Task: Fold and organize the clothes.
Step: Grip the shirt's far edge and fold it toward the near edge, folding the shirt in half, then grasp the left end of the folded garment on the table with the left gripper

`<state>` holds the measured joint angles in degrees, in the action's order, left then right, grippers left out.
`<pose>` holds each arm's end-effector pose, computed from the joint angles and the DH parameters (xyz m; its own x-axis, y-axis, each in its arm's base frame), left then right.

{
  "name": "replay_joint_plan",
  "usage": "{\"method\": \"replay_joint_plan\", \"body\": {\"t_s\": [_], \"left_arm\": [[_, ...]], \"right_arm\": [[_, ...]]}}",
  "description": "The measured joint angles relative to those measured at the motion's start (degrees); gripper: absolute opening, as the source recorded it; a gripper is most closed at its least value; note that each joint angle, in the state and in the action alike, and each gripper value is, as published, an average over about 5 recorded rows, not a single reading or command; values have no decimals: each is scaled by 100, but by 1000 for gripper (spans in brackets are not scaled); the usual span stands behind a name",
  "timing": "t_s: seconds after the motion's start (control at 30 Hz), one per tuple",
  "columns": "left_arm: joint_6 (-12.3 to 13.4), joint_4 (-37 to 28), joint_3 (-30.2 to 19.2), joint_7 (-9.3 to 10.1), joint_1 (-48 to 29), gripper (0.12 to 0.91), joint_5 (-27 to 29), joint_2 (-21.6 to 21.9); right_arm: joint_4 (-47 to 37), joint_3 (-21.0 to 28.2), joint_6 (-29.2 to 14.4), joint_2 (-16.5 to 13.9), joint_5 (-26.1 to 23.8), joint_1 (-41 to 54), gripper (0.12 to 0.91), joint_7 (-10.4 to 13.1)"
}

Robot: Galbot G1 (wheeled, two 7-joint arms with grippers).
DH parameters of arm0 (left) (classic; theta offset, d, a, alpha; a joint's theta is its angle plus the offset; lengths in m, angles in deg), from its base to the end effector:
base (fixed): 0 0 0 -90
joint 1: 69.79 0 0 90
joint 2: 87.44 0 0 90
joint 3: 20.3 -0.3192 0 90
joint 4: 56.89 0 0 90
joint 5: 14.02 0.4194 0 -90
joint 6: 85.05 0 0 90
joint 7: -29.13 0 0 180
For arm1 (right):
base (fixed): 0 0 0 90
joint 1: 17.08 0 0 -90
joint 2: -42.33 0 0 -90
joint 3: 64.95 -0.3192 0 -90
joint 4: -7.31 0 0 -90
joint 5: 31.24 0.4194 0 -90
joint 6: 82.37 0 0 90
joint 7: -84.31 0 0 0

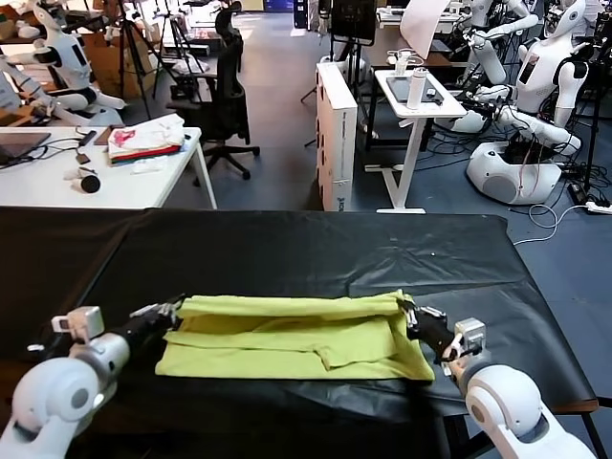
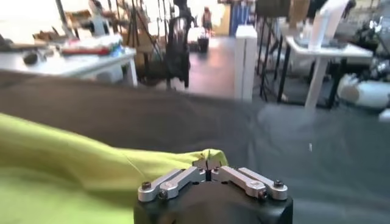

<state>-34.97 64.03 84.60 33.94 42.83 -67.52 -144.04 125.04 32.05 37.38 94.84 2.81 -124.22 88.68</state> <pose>0.3072 0.1343 -0.1666 -0.8563 0.1891 0.4807 0.0785 0.9674 -0.2406 0.3150 -0.0396 -0.2290 -0.8427 -0.2642 0.4691 -0.3062 0.9519 -0.0139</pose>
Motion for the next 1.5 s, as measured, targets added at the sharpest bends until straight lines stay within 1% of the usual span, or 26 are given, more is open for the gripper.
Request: {"method": "replay_joint_plan", "body": {"t_s": [0.2,0.33,0.5,0.57,0.6,0.63,0.67,0.73,0.77,0.83,0.87,0.9,0.93,0.97,1.0,1.07,1.1,1.33,1.5], "left_arm": [[-4,271,224,9,470,161,75,-88],[23,340,235,10,743,161,230,-163],[58,263,173,10,938,161,373,-251],[35,243,160,16,994,181,419,-274],[19,244,163,20,1023,194,445,-282],[3,255,171,25,1052,226,473,-289],[-9,272,183,30,1082,277,502,-294],[-25,322,225,45,1144,378,556,-299],[-30,348,251,57,1169,452,575,-301],[-32,388,310,89,1201,566,600,-303],[-28,398,338,110,1203,642,603,-304],[-20,402,363,133,1195,699,605,-304],[-8,399,381,157,1176,751,608,-302],[5,389,391,183,1145,809,614,-299],[17,371,387,209,1101,848,623,-298],[44,313,339,247,968,891,654,-302],[60,275,298,261,884,899,676,-310],[208,-103,-103,222,169,907,748,-381],[256,-418,-332,200,-236,907,774,-412]], "right_arm": [[103,-88,97,-93,2,-234,140,12],[75,-38,101,-65,-23,-323,140,12],[118,-39,109,-48,-26,-410,141,11],[164,-85,91,-67,-17,-448,207,-6],[188,-116,76,-77,-13,-467,259,-19],[214,-151,60,-85,-7,-484,329,-33],[241,-190,46,-90,1,-500,399,-46],[289,-275,10,-93,26,-517,513,-56],[306,-317,-11,-88,48,-513,570,-53],[322,-396,-54,-65,113,-482,684,-23],[318,-432,-71,-42,151,-452,738,12],[307,-463,-80,-15,183,-417,798,52],[288,-488,-82,17,209,-376,839,94],[261,-507,-80,54,224,-330,863,134],[225,-519,-77,96,227,-278,889,166],[132,-527,-71,189,218,-165,901,200],[74,-524,-67,240,211,-104,905,211],[-394,-449,-2,579,164,294,907,283],[-722,-462,20,805,71,467,907,303]]}}
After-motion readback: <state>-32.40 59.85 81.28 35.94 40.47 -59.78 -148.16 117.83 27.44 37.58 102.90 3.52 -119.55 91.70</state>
